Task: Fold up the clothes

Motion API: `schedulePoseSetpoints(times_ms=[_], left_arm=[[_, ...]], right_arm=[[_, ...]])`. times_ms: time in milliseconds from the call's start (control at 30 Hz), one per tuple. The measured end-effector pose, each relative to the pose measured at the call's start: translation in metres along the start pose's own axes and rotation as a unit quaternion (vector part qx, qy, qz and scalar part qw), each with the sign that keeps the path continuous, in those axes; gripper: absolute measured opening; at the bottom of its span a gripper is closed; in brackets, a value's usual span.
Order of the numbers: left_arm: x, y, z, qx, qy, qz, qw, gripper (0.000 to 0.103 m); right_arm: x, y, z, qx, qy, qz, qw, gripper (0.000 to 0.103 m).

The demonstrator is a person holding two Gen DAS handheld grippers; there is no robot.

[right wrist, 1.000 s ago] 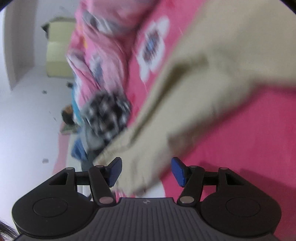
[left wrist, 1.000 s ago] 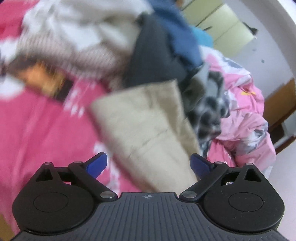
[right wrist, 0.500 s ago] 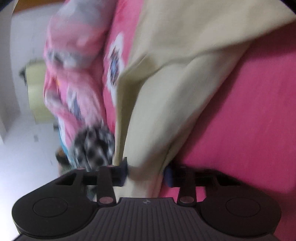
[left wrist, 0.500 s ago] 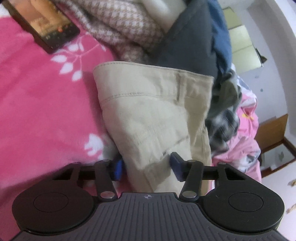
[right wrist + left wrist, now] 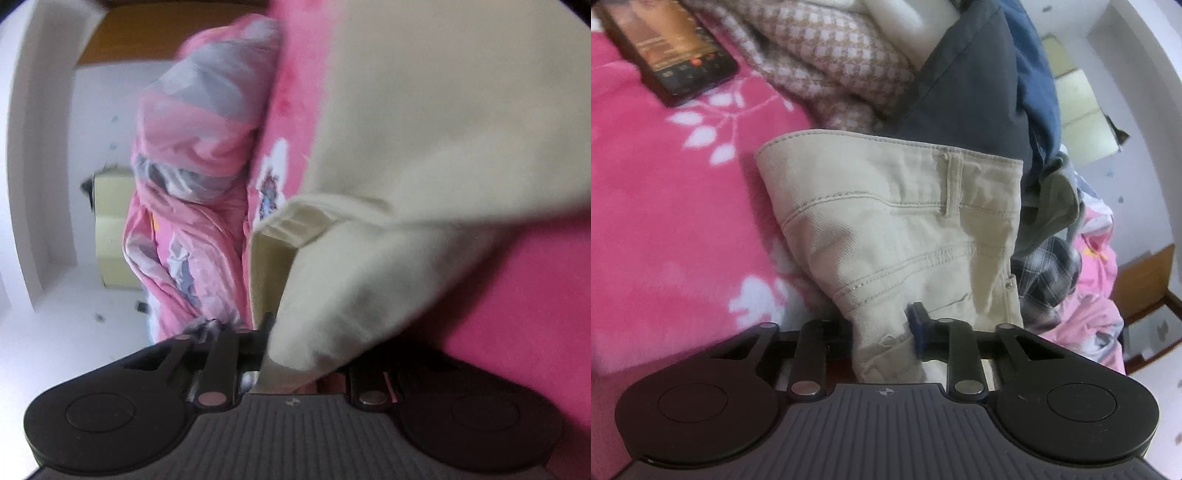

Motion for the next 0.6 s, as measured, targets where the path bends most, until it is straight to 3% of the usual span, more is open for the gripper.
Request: schedulePoseSetpoints(times_ms=[167,333,500,600], left_arm=[[-0.033,0.010,0.004,-0.010,0.007,0.000,0.9999,0.016],[-0.085,0.012,0.019,-0.005,-0.003,0.005,1.0000,0.015],[-0.140,-0.013,0.050,-0.006,-0.022,-0.005,0.9997,0.015],[-0.155,-0.036,0.067,-0.003,-0.032,-0.015,0.9994,0.017]], right_arm=[[-0.015,-0.016,-0.003,-0.027,0.020,0.004,0.999,0.007],[-0.051,-0.043,-0.006,-0.048,0.011,-0.005,0.999,0.007],[-0.115,-0.054,-0.004,-0.061,-0.005,0.002,0.998,0.007],[-0.140,-0.042,0.003,-0.072,-0.020,0.029,0.997,0.007]])
Point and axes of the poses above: each gripper's, at about its wrist camera, not at the fingertips, and x roughly the way its jaws point, y to its right, z to its underside, the point moved 8 cm from there along x, roughly the way its jaws point, and after that the axes turned 5 degrees about -z, right-handed, at the moved point
